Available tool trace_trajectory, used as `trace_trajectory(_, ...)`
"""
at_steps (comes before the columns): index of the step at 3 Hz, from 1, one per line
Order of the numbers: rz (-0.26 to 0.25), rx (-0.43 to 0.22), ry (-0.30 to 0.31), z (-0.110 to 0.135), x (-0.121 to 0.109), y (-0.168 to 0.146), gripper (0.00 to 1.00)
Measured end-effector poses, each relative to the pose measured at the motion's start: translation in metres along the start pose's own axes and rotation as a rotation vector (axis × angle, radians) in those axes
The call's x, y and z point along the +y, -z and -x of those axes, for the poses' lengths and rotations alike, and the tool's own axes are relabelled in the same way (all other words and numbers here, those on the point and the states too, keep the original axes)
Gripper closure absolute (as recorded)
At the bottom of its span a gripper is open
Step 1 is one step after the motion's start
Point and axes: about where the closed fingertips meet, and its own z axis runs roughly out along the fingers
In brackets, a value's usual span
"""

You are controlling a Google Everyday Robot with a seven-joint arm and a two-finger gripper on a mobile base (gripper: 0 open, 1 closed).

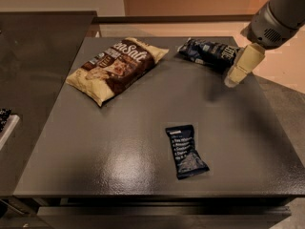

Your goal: Move blue chip bag near rxbar blueberry

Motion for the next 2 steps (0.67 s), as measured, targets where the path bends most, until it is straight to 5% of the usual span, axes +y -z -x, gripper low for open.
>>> trace_trajectory(2,-0.036,-0.1,-0.139,-0.004,-0.032,-0.023,0.0)
